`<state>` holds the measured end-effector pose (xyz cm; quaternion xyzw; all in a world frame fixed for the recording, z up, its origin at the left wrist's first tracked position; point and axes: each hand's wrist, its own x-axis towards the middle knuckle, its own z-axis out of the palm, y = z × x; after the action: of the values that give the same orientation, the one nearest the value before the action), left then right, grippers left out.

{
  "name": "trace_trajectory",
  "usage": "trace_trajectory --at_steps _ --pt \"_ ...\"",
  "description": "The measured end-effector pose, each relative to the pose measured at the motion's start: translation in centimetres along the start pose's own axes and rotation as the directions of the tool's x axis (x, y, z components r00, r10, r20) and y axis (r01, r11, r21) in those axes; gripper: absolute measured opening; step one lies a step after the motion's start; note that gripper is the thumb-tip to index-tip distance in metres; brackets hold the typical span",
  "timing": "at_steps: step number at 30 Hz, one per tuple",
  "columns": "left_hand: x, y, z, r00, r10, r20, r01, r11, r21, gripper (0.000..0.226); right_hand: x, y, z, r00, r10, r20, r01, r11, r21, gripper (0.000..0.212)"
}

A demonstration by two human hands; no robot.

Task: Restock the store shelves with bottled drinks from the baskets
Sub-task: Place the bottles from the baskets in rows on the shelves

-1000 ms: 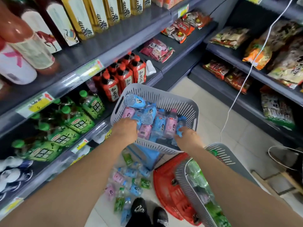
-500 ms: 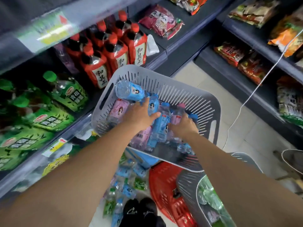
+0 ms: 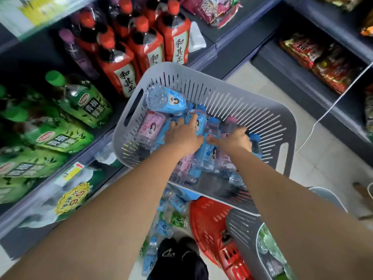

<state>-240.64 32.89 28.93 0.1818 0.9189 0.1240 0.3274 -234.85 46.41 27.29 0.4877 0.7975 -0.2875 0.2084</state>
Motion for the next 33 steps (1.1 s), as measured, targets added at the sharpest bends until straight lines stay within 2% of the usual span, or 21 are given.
trace_trajectory --at_steps 4,7,9,11,14,17,21,23,25,27,29,33 --pt "-1.4 0.0 0.0 0.999 -0.010 -0.038 0.006 0.993 -0.117 0.075 0.0 1.0 -0.5 0.999 -0.037 -0.021 0.037 0.999 0.013 0.095" --pt "-2.4 -0.2 -0.1 0.994 -0.088 -0.059 0.067 0.953 -0.296 0.082 -0.8 1.6 -0.4 0.998 -0.063 -0.006 0.063 0.977 0.203 0.083" --pt "-3.5 0.0 0.0 0.983 -0.169 0.072 0.181 0.821 -0.541 0.068 -1.5 2.4 -0.3 0.998 -0.063 0.029 0.049 0.939 0.340 0.086" --pt "-4.7 0.2 0.6 0.974 -0.140 0.179 0.225 0.697 -0.681 0.040 -2.6 3.3 -0.4 0.997 -0.075 0.025 0.056 0.889 0.454 0.087" --pt "-6.4 0.9 0.3 0.984 -0.076 0.162 0.175 0.605 -0.777 0.050 -4.9 3.4 -1.4 0.987 -0.114 0.117 0.010 0.756 0.655 0.074" --pt "-7.9 0.9 -1.4 0.990 -0.048 0.135 0.139 0.534 -0.834 0.069 -7.1 2.6 -3.3 0.951 -0.219 0.217 -0.026 0.643 0.765 0.049" --pt "-11.4 0.0 -5.1 0.996 -0.025 0.081 0.084 0.418 -0.905 0.064 -10.8 -0.1 -6.6 0.898 -0.343 0.275 -0.057 0.530 0.846 0.044" --pt "-13.4 -0.5 -7.1 0.996 0.004 0.087 0.083 0.281 -0.956 0.055 -13.0 -1.8 -8.0 0.871 -0.399 0.285 -0.055 0.498 0.865 0.057" --pt "-15.4 -1.1 -9.2 0.994 0.039 0.100 0.096 0.094 -0.991 0.043 -15.2 -3.5 -9.0 0.846 -0.447 0.291 -0.052 0.474 0.879 0.076" --pt "-17.7 -1.8 -11.6 0.994 0.022 0.104 0.105 -0.044 -0.993 0.035 -17.2 -5.0 -9.9 0.826 -0.486 0.286 -0.036 0.460 0.887 0.071" --pt "-20.2 -2.6 -13.6 0.998 0.000 0.068 0.067 -0.066 -0.996 0.033 -19.4 -6.5 -10.9 0.797 -0.531 0.287 -0.013 0.460 0.888 0.057" --pt "-26.3 -4.7 -17.7 0.995 -0.062 -0.081 -0.075 0.093 -0.993 0.011 -24.4 -8.9 -12.6 0.733 -0.627 0.265 0.089 0.475 0.876 0.058"
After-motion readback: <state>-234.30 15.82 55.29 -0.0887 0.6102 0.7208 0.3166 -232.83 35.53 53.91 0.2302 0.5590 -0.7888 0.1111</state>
